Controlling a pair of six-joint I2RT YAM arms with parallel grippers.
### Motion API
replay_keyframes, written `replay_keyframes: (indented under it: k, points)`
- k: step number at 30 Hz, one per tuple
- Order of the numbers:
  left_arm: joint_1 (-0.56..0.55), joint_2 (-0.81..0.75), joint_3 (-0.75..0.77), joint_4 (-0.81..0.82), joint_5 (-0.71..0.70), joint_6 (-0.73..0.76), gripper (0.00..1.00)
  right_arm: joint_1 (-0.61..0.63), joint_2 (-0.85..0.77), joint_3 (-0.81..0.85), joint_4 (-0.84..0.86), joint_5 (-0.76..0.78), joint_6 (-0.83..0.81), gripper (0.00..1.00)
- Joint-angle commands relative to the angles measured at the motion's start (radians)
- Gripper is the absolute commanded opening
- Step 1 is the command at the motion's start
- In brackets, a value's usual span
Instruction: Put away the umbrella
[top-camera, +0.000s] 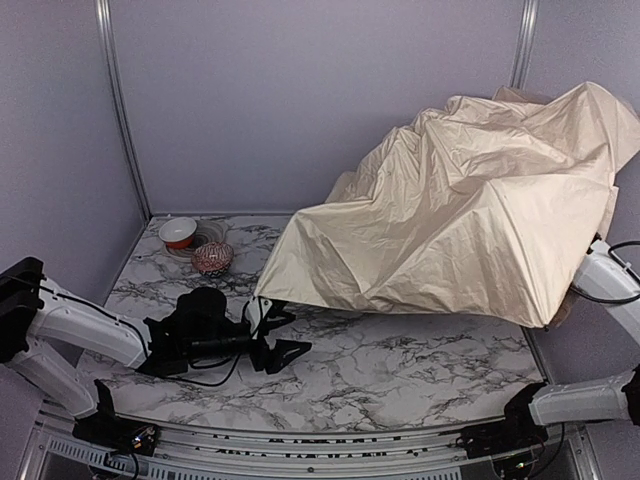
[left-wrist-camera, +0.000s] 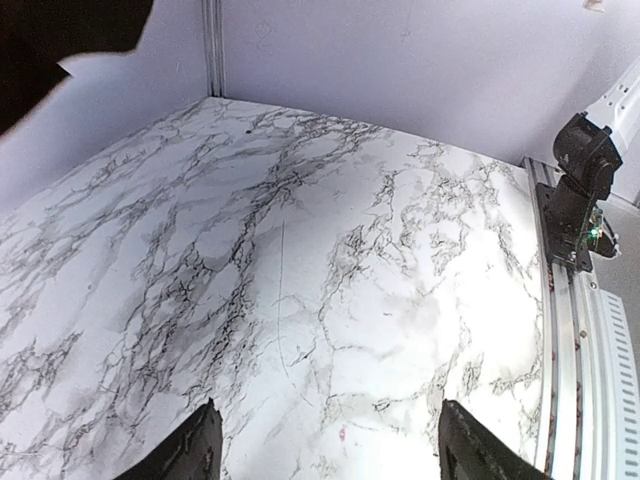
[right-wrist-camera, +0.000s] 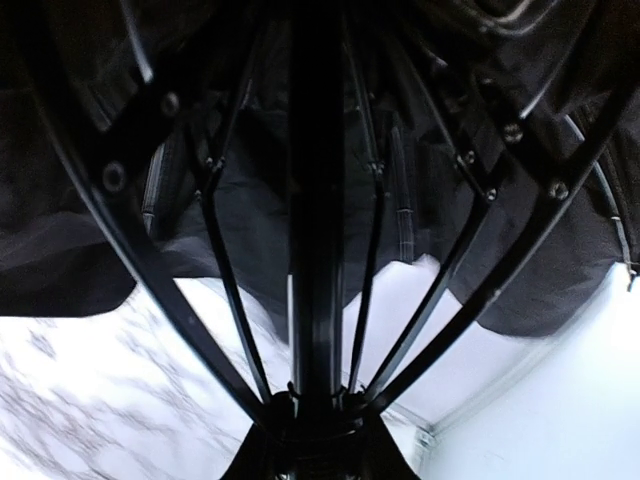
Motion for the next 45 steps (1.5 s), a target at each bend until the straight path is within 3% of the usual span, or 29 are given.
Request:
replay_keyframes:
  k: [1, 10, 13, 17, 20, 22, 25, 31, 38, 45]
  points:
    - [0.002, -0.101, -0.066, -0.002, 0.03, 0.048, 0.79, -0.001, 0.009, 0.067, -0.016, 0.178, -0.099, 0.0]
    - [0.0, -0.107, -0.131, -0.005, 0.069, 0.132, 0.85, -0.001, 0.001, 0.081, 0.107, 0.23, -0.206, 0.0]
    - [0.0, -0.095, -0.137, -0.01, 0.103, 0.146, 0.85, 0.001, 0.018, 0.047, 0.183, 0.325, -0.295, 0.0]
    - [0.0, -0.164, -0.152, -0.01, 0.091, 0.152, 0.84, 0.02, 0.094, -0.048, 0.405, 0.583, -0.587, 0.0]
    - [0.0, -0.225, -0.126, -0.01, -0.067, 0.13, 0.85, 0.05, 0.183, -0.142, 0.742, 0.742, -0.935, 0.0]
    - [0.008, -0.265, -0.086, -0.01, -0.165, 0.09, 0.85, 0.075, 0.252, -0.187, 0.966, 0.788, -1.196, 0.0]
    - [0.032, -0.319, 0.005, -0.01, -0.217, 0.0, 0.89, 0.149, 0.326, -0.221, 1.175, 0.795, -1.37, 0.0]
    - [0.047, -0.276, 0.201, -0.034, -0.196, -0.049, 0.99, 0.295, 0.404, -0.266, 1.251, 0.751, -1.419, 0.0]
    - [0.08, -0.274, 0.19, -0.042, -0.078, -0.009, 0.98, 0.323, 0.429, -0.259, 1.089, 0.716, -1.168, 0.0]
    - [0.074, -0.305, 0.225, -0.042, 0.025, -0.027, 0.99, 0.34, 0.528, -0.208, 1.18, 0.78, -1.191, 0.0]
